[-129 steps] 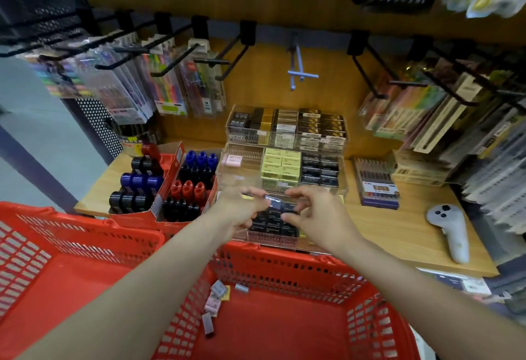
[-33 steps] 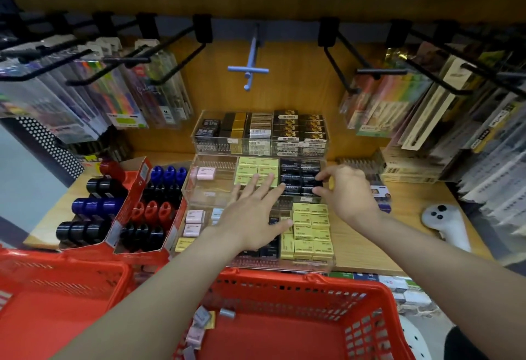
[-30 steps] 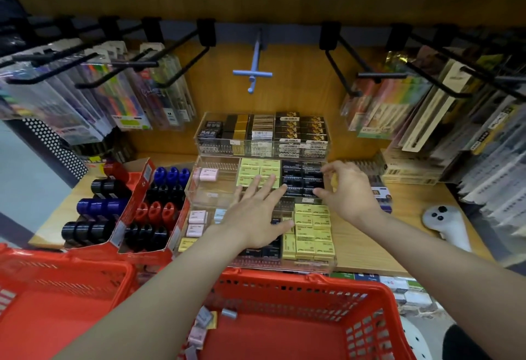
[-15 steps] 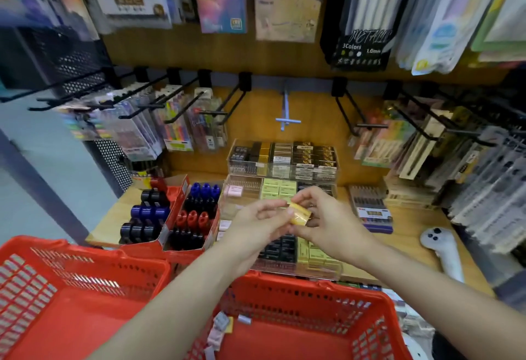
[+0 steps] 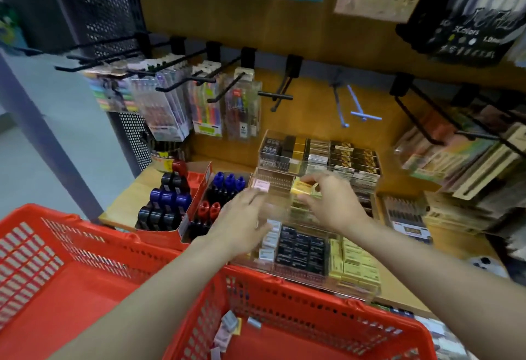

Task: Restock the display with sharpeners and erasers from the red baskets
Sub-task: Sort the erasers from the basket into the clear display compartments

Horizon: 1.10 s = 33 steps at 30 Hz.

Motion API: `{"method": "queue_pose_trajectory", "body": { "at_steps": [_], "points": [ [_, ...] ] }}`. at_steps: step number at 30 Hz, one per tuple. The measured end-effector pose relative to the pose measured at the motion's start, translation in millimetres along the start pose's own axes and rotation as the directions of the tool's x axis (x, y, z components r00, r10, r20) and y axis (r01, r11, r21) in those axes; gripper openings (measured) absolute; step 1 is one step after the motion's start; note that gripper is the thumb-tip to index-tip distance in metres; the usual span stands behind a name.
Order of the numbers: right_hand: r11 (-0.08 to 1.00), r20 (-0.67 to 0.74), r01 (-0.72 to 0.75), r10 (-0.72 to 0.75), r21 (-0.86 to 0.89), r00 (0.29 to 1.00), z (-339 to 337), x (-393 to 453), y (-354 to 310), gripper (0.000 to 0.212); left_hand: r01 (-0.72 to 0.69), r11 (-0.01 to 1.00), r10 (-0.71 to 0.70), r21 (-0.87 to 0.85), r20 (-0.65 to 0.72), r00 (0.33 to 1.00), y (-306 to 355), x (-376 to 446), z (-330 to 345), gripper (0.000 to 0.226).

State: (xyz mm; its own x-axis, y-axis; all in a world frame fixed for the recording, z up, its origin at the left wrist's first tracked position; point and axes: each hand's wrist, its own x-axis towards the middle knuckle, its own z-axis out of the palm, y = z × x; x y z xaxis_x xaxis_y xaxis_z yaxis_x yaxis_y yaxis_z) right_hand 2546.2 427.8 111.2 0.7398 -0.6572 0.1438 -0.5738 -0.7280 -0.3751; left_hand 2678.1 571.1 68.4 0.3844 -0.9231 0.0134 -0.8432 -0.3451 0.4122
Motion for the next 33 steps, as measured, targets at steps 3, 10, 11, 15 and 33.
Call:
{"method": "queue_pose_trajectory", "body": {
  "at_steps": [3, 10, 11, 15, 33],
  "points": [
    [0.998, 0.081, -0.042, 0.046, -0.048, 0.996, 17.2, 31.7, -8.5, 0.039, 0.023, 0.997, -0.031, 0.075, 0.101, 0.994, -23.7, 5.6, 15.0, 0.074],
    [0.989, 0.322, -0.075, 0.112, -0.125, 0.94, 56.3, 72.9, -43.0, 0.025, -0.021, 0.99, 0.017, -0.136, -0.034, 0.999, -45.4, 6.8, 19.5, 0.064],
    [0.987, 0.325, -0.087, 0.127, -0.136, 0.937, 60.2, 76.6, -46.8, 0.025, -0.009, 0.988, 0.003, -0.151, -0.04, 0.999, -47.4, 5.0, 19.1, 0.064],
    [0.984, 0.374, -0.12, 0.162, -0.131, 0.913, 74.4, 87.0, -48.7, 0.024, 0.022, 0.979, -0.033, -0.204, -0.05, 0.998, -50.8, 3.3, 20.1, 0.059],
    [0.929, -0.031, 0.298, -0.299, 0.219, 0.954, 44.9, -84.6, -6.1, 0.03, -0.142, 0.981, 0.148, 0.13, -0.038, 0.988, 1.1, -54.7, 17.8, 0.023]
  ]
}}
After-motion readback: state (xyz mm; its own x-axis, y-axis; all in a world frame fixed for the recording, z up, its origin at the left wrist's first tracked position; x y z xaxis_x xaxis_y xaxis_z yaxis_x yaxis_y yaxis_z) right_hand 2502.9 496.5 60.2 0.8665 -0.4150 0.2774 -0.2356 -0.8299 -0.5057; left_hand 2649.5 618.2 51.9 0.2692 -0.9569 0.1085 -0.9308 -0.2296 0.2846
